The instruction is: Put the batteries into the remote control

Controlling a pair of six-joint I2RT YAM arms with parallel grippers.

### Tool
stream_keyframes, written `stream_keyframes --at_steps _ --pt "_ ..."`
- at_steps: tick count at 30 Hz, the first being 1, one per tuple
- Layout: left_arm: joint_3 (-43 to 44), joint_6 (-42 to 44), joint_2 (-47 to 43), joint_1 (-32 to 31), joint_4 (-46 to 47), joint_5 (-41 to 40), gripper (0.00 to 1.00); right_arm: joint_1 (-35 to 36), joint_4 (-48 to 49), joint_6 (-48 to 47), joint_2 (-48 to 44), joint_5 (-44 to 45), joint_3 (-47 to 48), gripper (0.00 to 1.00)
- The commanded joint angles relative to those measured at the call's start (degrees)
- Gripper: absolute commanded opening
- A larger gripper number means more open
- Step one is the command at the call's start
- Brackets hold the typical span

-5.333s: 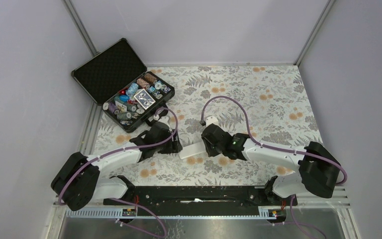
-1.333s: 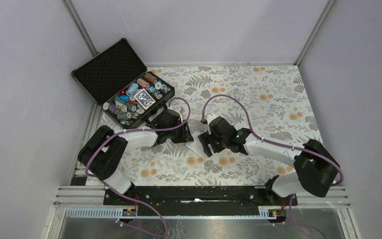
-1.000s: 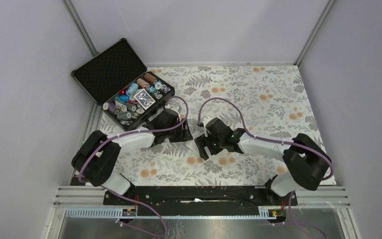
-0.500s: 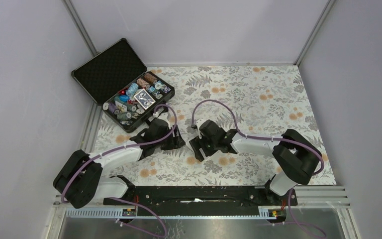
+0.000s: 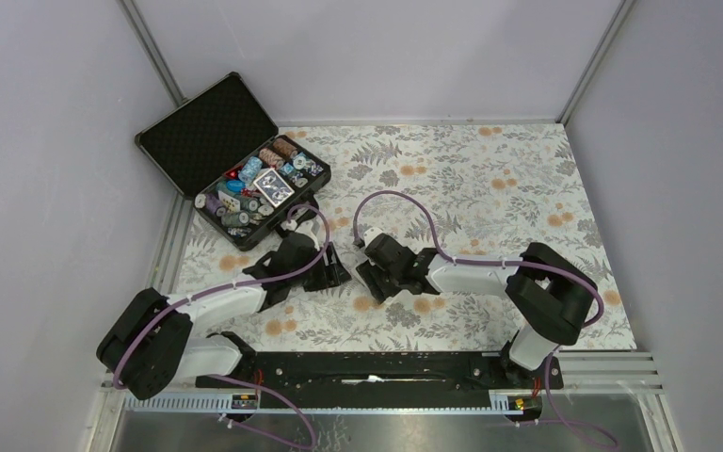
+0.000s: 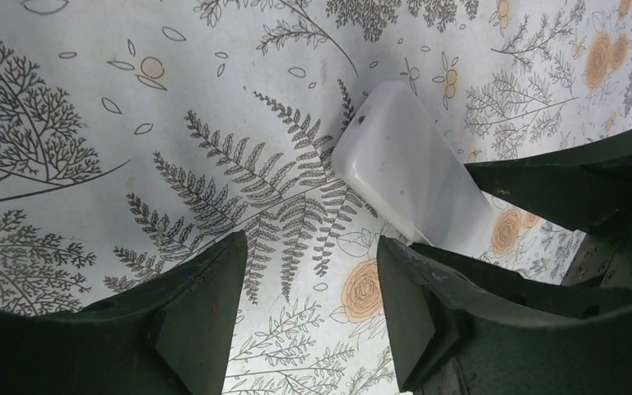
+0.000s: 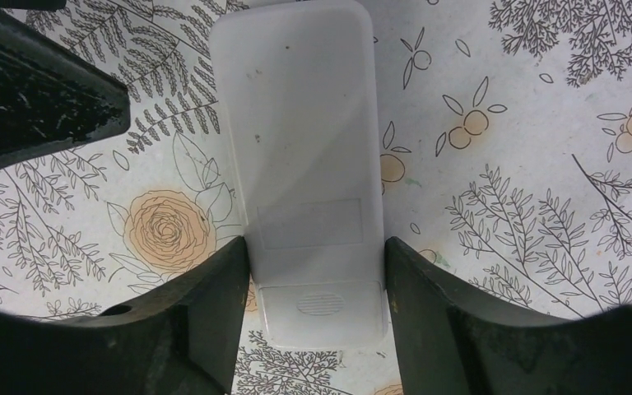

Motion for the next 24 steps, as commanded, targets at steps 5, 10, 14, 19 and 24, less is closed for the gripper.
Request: stream_keyframes --at_steps 5,10,14,19,24 --pt "-1.4 -1.1 -3.2 -0.1 3.2 0.8 0.64 0.6 -5.3 2.0 1.2 1.1 -0.4 0.41" --pt "-1.9 -1.0 -4.8 -0.1 2.7 0.5 0.65 0.6 -5.3 3.1 -0.6 1.0 -0.3 0.32" --pt "-2.4 -0.9 -6.3 -0.1 2.9 0.8 0.66 0.6 -5.3 3.9 -2.8 0.9 -0.6 0.29" --pt "-4.2 -0.6 -8.6 0.2 5.2 1.5 0.70 0.4 -5.4 4.9 -7.2 0.5 -1.7 0.27" --pt "-5.3 -0.3 -10.3 1.1 8.8 4.9 0.75 -1.3 -5.5 5.8 -12.7 -1.4 -3.4 0.24"
